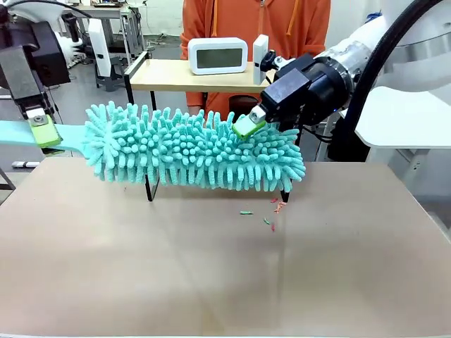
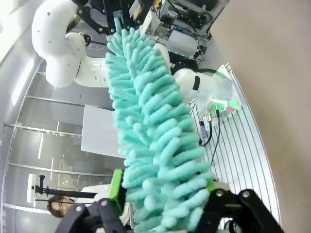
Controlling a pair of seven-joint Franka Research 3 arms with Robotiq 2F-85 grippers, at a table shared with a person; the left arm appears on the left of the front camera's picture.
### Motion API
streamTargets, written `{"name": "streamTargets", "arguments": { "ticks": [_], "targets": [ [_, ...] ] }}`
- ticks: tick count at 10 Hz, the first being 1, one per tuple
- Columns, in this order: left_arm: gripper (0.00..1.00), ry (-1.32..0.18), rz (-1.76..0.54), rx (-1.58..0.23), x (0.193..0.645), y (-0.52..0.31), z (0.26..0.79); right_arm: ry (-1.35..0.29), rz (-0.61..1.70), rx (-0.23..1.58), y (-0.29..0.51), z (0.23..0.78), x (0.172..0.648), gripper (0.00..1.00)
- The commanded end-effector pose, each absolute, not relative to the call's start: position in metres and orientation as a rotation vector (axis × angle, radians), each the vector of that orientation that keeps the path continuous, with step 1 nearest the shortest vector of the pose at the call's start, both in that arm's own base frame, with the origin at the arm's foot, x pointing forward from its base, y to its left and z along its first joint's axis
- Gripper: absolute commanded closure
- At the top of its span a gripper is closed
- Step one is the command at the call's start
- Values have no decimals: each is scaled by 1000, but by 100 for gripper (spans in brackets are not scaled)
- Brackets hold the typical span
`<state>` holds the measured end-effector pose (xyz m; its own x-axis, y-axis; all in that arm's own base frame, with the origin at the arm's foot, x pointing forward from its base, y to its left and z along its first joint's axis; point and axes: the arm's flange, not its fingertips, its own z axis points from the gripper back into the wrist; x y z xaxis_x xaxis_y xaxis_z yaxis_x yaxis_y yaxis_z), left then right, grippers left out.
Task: Clean the shelf.
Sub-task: Hand the Duster back to the human.
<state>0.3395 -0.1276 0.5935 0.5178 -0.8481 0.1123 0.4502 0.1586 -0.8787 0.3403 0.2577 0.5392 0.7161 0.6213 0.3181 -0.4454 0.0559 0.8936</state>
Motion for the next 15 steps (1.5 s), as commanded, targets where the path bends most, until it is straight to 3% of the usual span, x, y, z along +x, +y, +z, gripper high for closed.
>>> {"name": "streamTargets", "arguments": {
  "ticks": [1, 7, 8, 9, 10, 12, 13, 14, 15],
  "targets": [
    [88, 440, -991, -1068, 336, -125, 596, 203, 877, 1274, 262, 540, 344, 100],
    [88, 435, -993, -1058, 336, -124, 596, 217, 890, 1284, 259, 538, 343, 100],
    [40, 440, -988, -1063, 336, -123, 597, 215, 892, 1282, 260, 538, 343, 100],
    [31, 438, -991, -1064, 336, -123, 597, 217, 895, 1279, 259, 538, 342, 100],
    [0, 434, -991, -1067, 336, -122, 598, 221, 900, 1278, 260, 538, 342, 100],
    [0, 384, -973, -1078, 338, -115, 603, 227, 904, 1278, 259, 537, 341, 100],
    [6, 334, -936, -1092, 342, -102, 606, 232, 897, 1284, 256, 536, 341, 100],
    [0, 234, -859, -1096, 351, -84, 609, 253, 895, 1290, 251, 536, 340, 100],
    [0, 152, -752, -1156, 362, -57, 615, 275, 897, 1298, 242, 537, 338, 100]
  ]
}}
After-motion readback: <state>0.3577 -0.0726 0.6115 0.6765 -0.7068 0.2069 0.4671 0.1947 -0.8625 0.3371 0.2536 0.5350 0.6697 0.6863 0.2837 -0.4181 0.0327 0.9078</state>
